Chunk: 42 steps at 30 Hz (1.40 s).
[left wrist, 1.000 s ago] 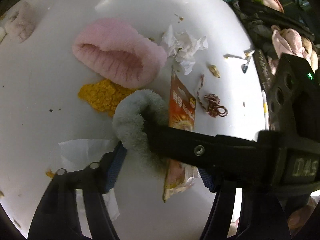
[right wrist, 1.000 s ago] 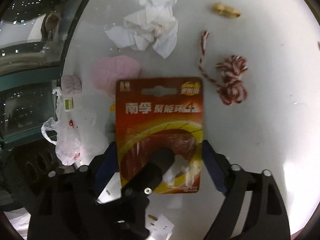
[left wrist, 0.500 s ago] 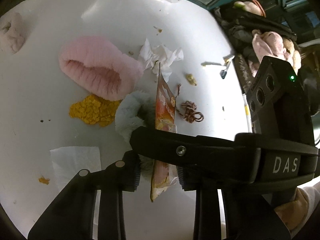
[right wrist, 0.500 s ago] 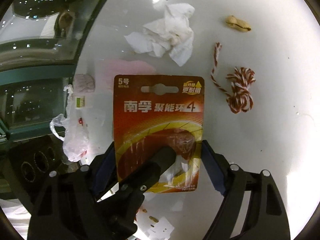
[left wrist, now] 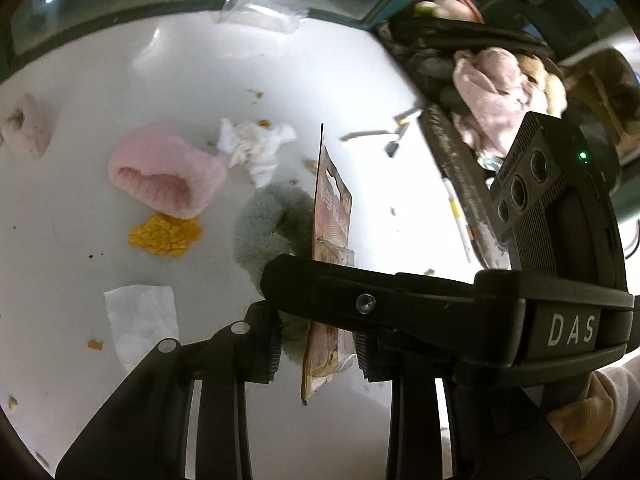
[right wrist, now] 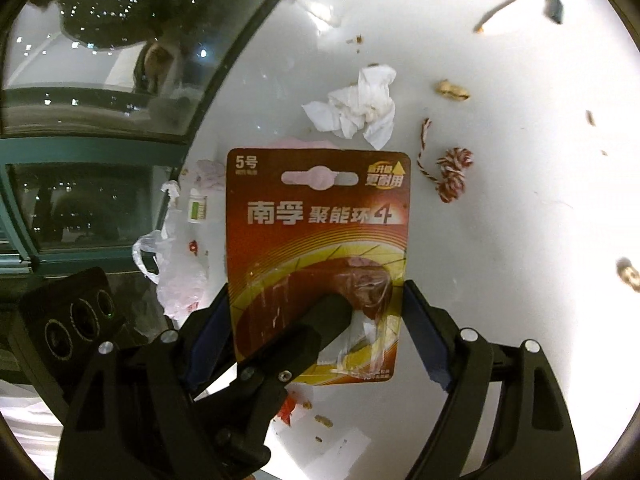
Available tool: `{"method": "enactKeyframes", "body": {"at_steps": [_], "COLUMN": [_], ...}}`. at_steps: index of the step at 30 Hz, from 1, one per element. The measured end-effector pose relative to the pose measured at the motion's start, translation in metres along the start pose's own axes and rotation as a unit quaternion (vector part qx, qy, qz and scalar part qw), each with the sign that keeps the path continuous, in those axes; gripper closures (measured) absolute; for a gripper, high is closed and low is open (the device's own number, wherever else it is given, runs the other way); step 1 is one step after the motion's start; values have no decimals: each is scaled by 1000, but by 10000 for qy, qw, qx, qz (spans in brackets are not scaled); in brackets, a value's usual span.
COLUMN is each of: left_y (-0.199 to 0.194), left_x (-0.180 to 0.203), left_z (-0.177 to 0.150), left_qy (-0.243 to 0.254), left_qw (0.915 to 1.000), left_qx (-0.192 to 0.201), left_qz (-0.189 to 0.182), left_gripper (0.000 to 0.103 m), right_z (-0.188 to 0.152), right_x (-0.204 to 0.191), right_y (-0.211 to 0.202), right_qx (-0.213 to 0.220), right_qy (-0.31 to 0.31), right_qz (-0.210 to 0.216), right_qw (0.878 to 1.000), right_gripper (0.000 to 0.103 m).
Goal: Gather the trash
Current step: 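Carry the battery card and grey fuzzy item over the trash bin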
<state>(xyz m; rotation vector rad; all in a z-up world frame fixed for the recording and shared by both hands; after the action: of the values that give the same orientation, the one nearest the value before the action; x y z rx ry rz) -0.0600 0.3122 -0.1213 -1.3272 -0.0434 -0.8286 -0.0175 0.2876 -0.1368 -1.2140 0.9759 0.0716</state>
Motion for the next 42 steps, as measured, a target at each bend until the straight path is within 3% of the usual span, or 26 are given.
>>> {"method": "enactKeyframes", "body": {"at_steps": [10, 18, 32, 36, 42], "left_y": [-29, -36, -26, -20, -3], "left_x": [64, 132, 269, 323, 414], "left_z": [-27, -59, -125, -145, -186], "left_qy": [783, 1605, 3079, 3514, 4086], "left_qw": [9965, 9844, 9422, 9231, 8917], "left_qx": [78, -28, -402, -495, -705], "left_qz": [-294, -715, -1260, -1478, -1817], "left_gripper": [76, 76, 76, 76, 76], "right_z": [-43, -81, -154, -176, -218], "right_x": [7, 25, 96, 131, 187], "right_y": [-70, -121, -219, -270, -344], "right_qx": [840, 1648, 3022, 3372, 3943], "right_qy": [191, 602, 1514, 1689, 2114], "right_qz": [-21, -120, -79, -92, -173], "right_qw": [9963, 9844, 9411, 9261, 8942], "right_gripper": [25, 25, 25, 25, 25]}}
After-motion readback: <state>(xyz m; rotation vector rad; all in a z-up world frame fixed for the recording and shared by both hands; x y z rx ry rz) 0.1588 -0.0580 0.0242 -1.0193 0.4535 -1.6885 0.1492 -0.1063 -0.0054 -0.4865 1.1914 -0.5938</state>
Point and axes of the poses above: each gripper's, at about its wrist camera, not at the fingertips, and y roughly the way its jaws point, x to its right, z to its top, the point moved 7 cm from there along y, roughly the way its jaws point, and after that the axes turned 2 degrees about z, right-handed, at the moved point
